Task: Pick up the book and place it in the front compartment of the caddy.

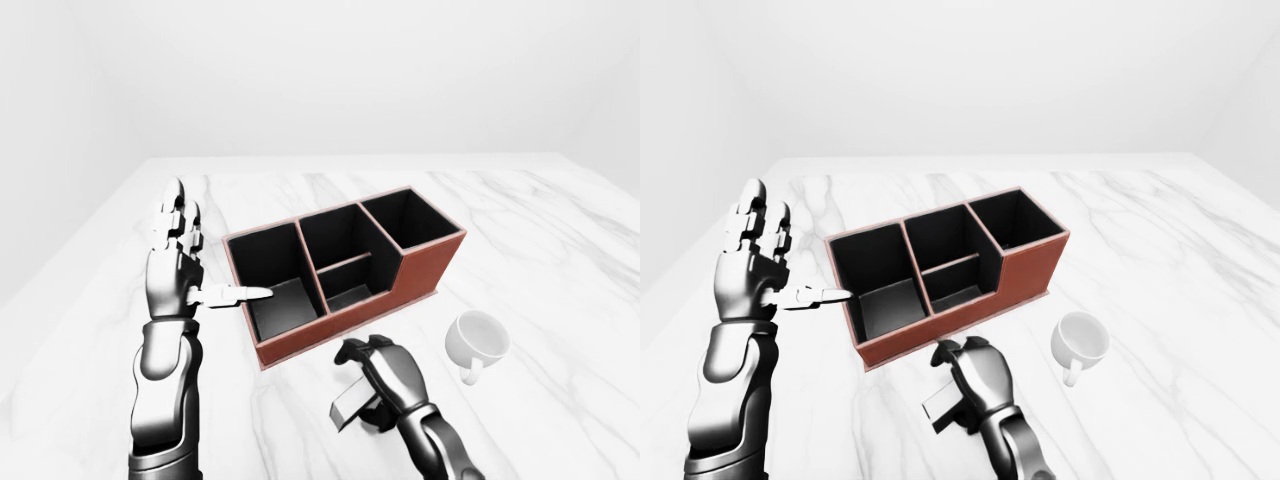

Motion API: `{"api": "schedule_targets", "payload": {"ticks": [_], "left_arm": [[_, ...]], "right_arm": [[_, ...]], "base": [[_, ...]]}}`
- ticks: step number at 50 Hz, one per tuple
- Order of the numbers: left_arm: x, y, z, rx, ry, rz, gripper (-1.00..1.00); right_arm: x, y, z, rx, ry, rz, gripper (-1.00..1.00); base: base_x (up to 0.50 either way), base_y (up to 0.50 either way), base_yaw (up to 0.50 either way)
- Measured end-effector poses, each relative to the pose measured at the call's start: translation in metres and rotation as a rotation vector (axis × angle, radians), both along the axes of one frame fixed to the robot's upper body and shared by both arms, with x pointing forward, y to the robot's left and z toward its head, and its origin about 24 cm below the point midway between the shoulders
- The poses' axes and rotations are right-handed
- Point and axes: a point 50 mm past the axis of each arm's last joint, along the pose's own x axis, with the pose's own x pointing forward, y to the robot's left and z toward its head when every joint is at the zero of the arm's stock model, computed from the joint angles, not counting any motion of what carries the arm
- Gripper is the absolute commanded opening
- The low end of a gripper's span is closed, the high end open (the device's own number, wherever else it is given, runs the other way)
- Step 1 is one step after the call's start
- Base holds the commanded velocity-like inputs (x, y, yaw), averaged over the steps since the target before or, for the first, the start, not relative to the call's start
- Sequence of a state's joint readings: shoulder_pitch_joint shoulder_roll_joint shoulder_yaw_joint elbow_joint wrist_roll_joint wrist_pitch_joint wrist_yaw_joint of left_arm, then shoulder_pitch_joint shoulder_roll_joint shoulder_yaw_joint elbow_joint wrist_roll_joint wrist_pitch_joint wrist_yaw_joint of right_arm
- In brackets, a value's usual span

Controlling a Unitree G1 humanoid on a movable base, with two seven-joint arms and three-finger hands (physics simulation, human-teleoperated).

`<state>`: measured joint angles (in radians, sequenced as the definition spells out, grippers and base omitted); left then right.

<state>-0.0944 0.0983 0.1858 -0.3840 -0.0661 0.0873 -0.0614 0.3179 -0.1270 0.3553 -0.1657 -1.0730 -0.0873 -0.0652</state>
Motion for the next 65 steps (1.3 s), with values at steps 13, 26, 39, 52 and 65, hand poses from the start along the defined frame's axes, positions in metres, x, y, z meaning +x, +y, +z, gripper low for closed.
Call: {"api": "schedule_targets", "payload": {"ticks": [13,26,39,52,65], "left_arm": [[0.001,0.0,-0.001,0.0,0.006,-0.001,1.0],[0.001,0.0,-0.002,-0.001,0.009,-0.001,1.0],[0.001,0.001,-0.001,-0.003,0.006,0.002,1.0],[0.001,0.002,-0.001,-0.004,0.005,0.004,1.0],[0.001,0.003,0.001,-0.005,-0.001,0.007,1.0]], "right_arm": [[0.001,-0.001,0.0,-0.007,0.009,0.002,-1.0],[0.002,-0.001,0.008,0.006,0.005,0.01,-1.0],[0.009,-0.004,0.033,0.006,-0.041,0.006,-1.0],[0.014,-0.01,0.056,0.007,-0.085,-0.012,-1.0],[0.013,-0.012,0.072,0.0,-0.112,-0.015,-1.0]], "base": [[0.0,0.0,0.0],[0.0,0.0,0.0],[0.0,0.0,0.0],[0.0,0.0,0.0],[0.0,0.0,0.0]]}}
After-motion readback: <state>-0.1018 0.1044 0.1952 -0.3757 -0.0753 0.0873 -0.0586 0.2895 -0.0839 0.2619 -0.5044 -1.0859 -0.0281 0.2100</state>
